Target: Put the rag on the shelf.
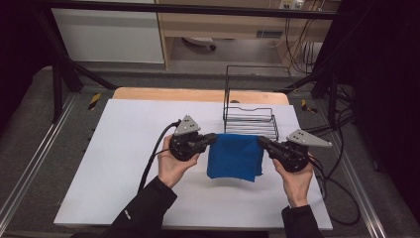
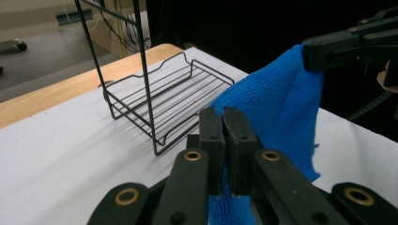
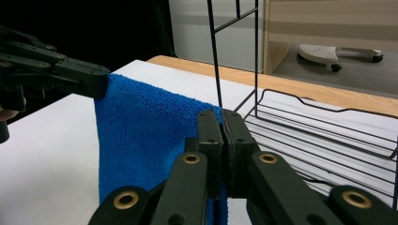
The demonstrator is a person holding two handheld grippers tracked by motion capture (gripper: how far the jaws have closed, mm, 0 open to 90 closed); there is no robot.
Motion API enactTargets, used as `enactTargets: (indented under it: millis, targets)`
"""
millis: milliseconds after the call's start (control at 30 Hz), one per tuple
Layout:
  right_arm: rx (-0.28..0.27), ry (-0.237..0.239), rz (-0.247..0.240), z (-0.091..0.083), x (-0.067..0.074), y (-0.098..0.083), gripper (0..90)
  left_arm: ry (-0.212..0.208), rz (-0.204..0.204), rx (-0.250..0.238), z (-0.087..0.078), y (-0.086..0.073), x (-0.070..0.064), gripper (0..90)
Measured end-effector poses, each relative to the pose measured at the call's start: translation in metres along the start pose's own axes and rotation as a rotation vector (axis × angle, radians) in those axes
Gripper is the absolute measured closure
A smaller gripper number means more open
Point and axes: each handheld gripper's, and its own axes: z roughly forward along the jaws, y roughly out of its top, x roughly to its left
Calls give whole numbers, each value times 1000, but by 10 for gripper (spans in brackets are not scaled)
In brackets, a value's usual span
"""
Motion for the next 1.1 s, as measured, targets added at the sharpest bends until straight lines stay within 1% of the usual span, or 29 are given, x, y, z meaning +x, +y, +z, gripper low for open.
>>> enactTargets:
  millis: [167,233,367,500,633,833,1000,1100]
  targets:
    - [-4,-5,-3,-2,-1,1,882,-7,15,-23,-3,8,-3,869]
    - [-7,-5,3,-3,-1,2,882,-8,18,-30,-3,11,-3,870]
    - [-25,-14,3,-6,-2,5,882,-9,26,-46,-4,18,-5,870]
    - [-58,-32,2,-10,-2,10,882,-4,34,-72,-4,24,-8,871]
    - [-92,-58,-19,-14,-1,17,882,4,37,-100,-4,30,-10,872]
    - [-145,-76,-29,-20,0,28,883,3,29,-142,-2,39,-8,872]
    - [-189,-93,-46,-26,1,38,883,3,28,-190,-2,48,-8,872]
    - [-209,-103,-59,-30,2,44,882,6,38,-215,-2,52,-9,872]
